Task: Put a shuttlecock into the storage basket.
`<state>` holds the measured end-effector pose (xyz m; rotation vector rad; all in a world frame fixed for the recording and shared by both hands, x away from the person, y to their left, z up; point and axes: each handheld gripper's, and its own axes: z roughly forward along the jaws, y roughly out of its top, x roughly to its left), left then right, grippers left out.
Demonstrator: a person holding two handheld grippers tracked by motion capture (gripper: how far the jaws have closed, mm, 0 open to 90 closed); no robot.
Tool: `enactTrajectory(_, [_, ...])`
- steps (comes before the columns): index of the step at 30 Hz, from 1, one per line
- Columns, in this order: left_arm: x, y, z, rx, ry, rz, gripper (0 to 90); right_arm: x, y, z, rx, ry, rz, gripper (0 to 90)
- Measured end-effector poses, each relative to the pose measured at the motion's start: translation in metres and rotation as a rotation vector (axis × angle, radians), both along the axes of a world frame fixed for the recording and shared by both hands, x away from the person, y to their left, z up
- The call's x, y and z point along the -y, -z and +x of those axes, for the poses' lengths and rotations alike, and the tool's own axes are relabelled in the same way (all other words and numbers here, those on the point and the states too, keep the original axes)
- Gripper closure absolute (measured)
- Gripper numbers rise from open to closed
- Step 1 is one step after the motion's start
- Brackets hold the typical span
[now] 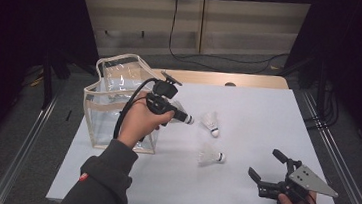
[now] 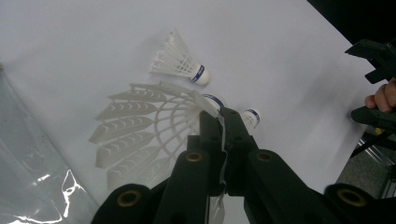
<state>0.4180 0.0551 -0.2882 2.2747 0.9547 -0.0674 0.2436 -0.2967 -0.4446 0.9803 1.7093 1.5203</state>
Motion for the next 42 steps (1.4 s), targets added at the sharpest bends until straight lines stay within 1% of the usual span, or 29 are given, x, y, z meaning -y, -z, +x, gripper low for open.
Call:
enactTrajectory(2, [0.001, -0.002, 0.0, -0.001, -0.001, -0.004, 89.6, 0.0, 0.0, 0.0, 0.0, 0.0, -0.001, 0.7])
enactTrajectory(7, [0.002, -0.009, 0.002, 0.009, 0.001, 0.013, 89.6, 0.001, 0.0, 0.0, -0.001, -0.003, -0.002, 0.7])
enactTrajectory(12, [0.003, -0.016, 0.004, 0.011, -0.003, 0.017, 89.6, 0.001, 0.0, 0.0, -0.002, -0.004, -0.001, 0.7])
enactTrajectory(17, [0.001, -0.02, 0.007, -0.001, -0.005, 0.015, 89.6, 0.0, 0.0, 0.0, 0.001, -0.006, 0.003, 0.7])
enactTrajectory(22, [0.001, -0.025, 0.009, -0.001, -0.005, 0.025, 89.6, 0.001, 0.0, 0.0, -0.002, -0.005, -0.001, 0.7])
enactTrajectory(25, [0.001, -0.028, 0.01, -0.001, -0.005, 0.02, 89.6, 0.001, 0.0, 0.0, -0.001, -0.005, -0.001, 0.7])
enactTrajectory(26, [0.001, -0.029, 0.01, 0.0, -0.015, 0.018, 89.6, 0.001, 0.0, 0.0, -0.001, -0.005, -0.002, 0.7])
enactTrajectory(27, [0.001, -0.03, 0.01, -0.001, -0.005, 0.021, 89.6, 0.001, 0.0, 0.0, 0.0, -0.006, 0.001, 0.7])
enactTrajectory(29, [0.001, -0.031, 0.011, -0.001, -0.012, 0.019, 89.6, 0.001, 0.0, 0.0, 0.002, -0.007, 0.0, 0.7])
enactTrajectory(31, [0.001, -0.032, 0.012, 0.0, -0.007, 0.023, 89.6, 0.001, 0.0, 0.0, -0.001, -0.005, 0.0, 0.7])
enactTrajectory(38, [0.0, -0.033, 0.013, 0.005, -0.016, 0.022, 89.6, 0.001, 0.0, 0.0, 0.001, -0.004, 0.001, 0.8])
enactTrajectory(42, [-0.001, -0.035, 0.014, 0.005, -0.023, 0.015, 89.6, 0.001, 0.0, 0.0, 0.001, -0.006, 0.005, 0.8])
